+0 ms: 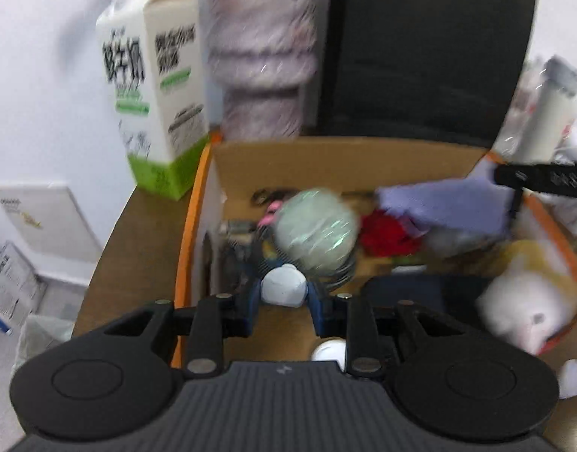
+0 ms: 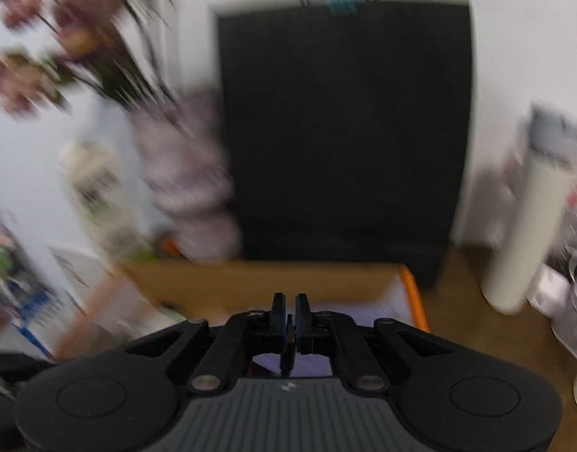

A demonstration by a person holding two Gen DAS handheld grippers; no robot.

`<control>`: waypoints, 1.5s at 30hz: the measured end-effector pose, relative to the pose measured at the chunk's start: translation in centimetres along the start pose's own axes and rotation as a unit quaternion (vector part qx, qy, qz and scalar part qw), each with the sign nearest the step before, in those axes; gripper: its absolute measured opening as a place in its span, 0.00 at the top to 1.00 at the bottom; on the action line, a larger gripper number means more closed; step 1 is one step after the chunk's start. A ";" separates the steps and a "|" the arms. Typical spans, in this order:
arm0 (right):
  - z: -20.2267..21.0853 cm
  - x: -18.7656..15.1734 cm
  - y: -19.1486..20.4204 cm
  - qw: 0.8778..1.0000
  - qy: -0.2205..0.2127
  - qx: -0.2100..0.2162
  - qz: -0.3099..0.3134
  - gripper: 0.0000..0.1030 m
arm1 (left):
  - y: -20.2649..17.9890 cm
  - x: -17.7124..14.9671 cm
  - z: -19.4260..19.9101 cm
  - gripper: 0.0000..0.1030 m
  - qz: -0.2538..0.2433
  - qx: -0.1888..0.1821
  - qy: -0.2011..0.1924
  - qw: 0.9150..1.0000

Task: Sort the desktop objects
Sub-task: 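Move both empty tools back over the table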

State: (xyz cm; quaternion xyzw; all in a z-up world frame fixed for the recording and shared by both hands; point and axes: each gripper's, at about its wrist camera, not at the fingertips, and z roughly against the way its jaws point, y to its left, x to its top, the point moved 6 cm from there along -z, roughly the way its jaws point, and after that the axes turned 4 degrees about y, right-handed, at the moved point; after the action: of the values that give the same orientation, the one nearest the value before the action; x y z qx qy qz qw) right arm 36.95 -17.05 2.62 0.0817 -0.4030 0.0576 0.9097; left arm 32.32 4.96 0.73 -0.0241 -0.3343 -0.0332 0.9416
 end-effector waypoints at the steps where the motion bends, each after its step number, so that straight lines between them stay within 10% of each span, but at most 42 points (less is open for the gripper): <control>1: -0.8 -0.7 -1.0 1.000 0.007 -0.015 -0.005 0.93 | 0.2 -0.1 -0.3 0.72 0.000 0.005 0.001 1.000; 5: -1.6 -2.5 -3.3 0.999 0.047 -0.020 -0.013 0.77 | -0.1 -0.1 0.5 0.33 -0.011 -0.006 -0.007 1.000; 8: 0.3 -1.8 -3.3 0.999 0.030 -0.029 0.005 0.48 | -0.8 0.5 2.6 0.25 -0.013 -0.016 -0.022 1.000; 15: 7.4 -1.4 -1.6 0.997 -0.010 -0.040 0.064 0.19 | -1.0 -1.4 8.4 0.03 0.012 -0.024 -0.042 0.999; 24: 15.5 -14.1 -0.5 0.996 -0.047 -0.010 0.070 0.15 | -4.4 -12.9 14.9 0.00 0.015 -0.106 -0.099 0.989; 32: 19.3 -24.9 -1.5 0.998 -0.026 -0.026 0.046 0.15 | -5.3 -23.2 14.8 0.00 0.022 0.023 -0.075 0.997; 45: 20.8 -27.7 -1.5 0.997 -0.039 -0.023 0.056 0.11 | -6.5 -23.5 13.1 0.00 0.015 0.046 -0.069 0.996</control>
State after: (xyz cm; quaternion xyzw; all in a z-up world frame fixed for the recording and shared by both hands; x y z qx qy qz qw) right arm 3.64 -23.63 -4.37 0.0400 -0.4436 0.0958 0.8902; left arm 5.42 0.41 -3.82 0.0119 -0.3997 -0.0018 0.9166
